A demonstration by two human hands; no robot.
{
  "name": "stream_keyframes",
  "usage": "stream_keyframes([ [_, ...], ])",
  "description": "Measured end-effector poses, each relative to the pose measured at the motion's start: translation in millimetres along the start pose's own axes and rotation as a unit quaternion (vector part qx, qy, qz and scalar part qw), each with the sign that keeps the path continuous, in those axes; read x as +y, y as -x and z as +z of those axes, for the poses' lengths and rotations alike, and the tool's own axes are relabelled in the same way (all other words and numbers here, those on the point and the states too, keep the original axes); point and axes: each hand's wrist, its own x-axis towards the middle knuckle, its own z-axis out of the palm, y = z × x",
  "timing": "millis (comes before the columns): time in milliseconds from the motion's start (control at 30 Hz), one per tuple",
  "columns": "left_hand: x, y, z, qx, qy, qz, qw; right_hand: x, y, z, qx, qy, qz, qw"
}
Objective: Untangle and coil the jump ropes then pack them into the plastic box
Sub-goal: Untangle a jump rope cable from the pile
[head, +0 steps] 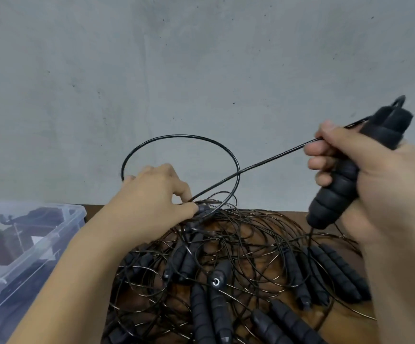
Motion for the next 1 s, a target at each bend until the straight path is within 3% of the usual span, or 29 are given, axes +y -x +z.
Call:
stream_keyframes([
  [233, 18, 3, -3, 0.035, 0.215, 0.038, 0.975, 6, 1, 3, -0.015, 0.000, 0.025, 1.000],
  [400, 13, 9, -14, 0.023, 0.246, 0.025, 0.969, 8, 1, 3, -0.015, 0.006, 0.025, 1.000],
  [467, 8, 8, -19, 0.075, 0.300, 0.000, 0.951, 9, 0, 4, -0.013, 0.008, 0.026, 1.000],
  [567, 5, 4, -19, 0.259, 0.387, -0.020, 0.885, 10, 0, 6, -0.018, 0.015, 0.033, 0.999],
  [633, 11, 6, -18, 0.312, 0.402, -0.011, 0.861, 14, 2, 9, -0.041, 0.027, 0.041, 0.998],
  [700, 20, 10, -16, 0.293, 0.383, 0.024, 0.876, 19, 5, 14, -0.070, 0.043, 0.053, 0.995],
  [867, 45, 17, -3, 0.134, 0.322, 0.086, 0.933, 25, 13, 22, -0.135, 0.084, 0.071, 0.985],
  [1000, 52, 15, 7, 0.128, 0.310, 0.105, 0.936, 26, 15, 22, -0.168, 0.097, 0.074, 0.978],
])
